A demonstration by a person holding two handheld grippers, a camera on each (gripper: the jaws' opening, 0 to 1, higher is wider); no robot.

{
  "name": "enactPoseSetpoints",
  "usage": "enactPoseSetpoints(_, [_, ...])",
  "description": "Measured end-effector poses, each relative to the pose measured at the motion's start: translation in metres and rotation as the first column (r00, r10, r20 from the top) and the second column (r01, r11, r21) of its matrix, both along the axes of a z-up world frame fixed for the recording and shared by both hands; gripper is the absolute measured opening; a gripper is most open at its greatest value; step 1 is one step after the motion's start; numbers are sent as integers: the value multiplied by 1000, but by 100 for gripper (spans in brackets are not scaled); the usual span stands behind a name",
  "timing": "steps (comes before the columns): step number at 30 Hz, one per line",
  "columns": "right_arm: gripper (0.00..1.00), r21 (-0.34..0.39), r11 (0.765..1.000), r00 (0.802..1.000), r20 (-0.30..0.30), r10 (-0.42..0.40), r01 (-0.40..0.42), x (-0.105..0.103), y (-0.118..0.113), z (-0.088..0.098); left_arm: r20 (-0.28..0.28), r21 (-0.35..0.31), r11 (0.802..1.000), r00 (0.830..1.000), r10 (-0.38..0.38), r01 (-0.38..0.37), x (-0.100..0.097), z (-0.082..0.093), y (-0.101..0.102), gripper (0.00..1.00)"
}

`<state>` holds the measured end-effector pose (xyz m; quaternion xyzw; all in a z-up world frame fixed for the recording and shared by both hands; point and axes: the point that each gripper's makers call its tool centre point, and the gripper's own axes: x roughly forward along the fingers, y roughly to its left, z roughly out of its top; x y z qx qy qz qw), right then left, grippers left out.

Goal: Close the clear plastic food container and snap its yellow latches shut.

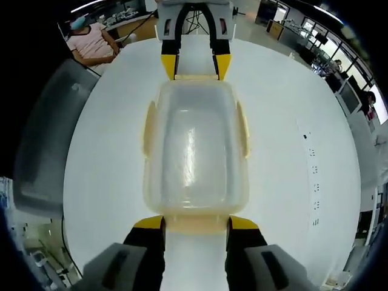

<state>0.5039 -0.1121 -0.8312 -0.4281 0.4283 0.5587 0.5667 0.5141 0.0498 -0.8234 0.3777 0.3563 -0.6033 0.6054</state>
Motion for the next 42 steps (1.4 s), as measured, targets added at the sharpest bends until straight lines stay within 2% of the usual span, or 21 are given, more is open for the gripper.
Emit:
enactPoseSetpoints(9, [36, 2, 1000, 1000, 27, 13, -13, 3, -2, -2, 6, -14, 1000, 1000, 7, -7, 3, -2, -2, 36])
enactPoseSetpoints(18, [36, -2, 1000, 1000, 21, -3, 3, 2, -2, -5, -16, -13, 1000, 1000, 8, -8, 2, -10, -4, 37])
enactPoseSetpoints(23, [36, 13, 1000, 1000, 10, -13, 13, -2, -1, -5, -25, -15, 1000, 1000, -2, 2, 0, -8, -3, 37])
enactPoseSetpoints(28, [36, 39, 999, 1000, -2, -30, 30, -10, 3, -4, -26, -13, 1000, 999, -27, 26, -4, -9, -1, 37])
enactPoseSetpoints(32, [38, 54, 997, 999, -7, -49, 49, -8, 1, -5, -18, -25, 998, 999, -50, 50, -4, -9, 0, 38])
enactPoseSetpoints(34, [39, 72, 995, 998, -4, -63, 63, -8, 1, -5, 10, -31, 996, 996, -85, 86, -8, -9, 2, 40])
enactPoseSetpoints(35, [39, 86, 993, 997, -19, -81, 82, -10, 1, -4, -18, -65, 996, 998, -61, 60, -7, -8, 1, 43])
enactPoseSetpoints(36, [42, 131, 985, 993, -37, -111, 115, -11, 7, -2, -36, -75, 997, 999, -36, 33, -7, -8, 1, 45])
enactPoseSetpoints(37, [45, 123, 981, 989, -49, -142, 147, -11, 4, -2, -49, -78, 997, 999, -14, 11, -7, -8, 2, 47])
enactPoseSetpoints(42, [50, 129, 983, 991, -44, -128, 133, -12, -4, 0, -27, -70, 998, 1000, -5, 3, -6, -11, 14, 47])
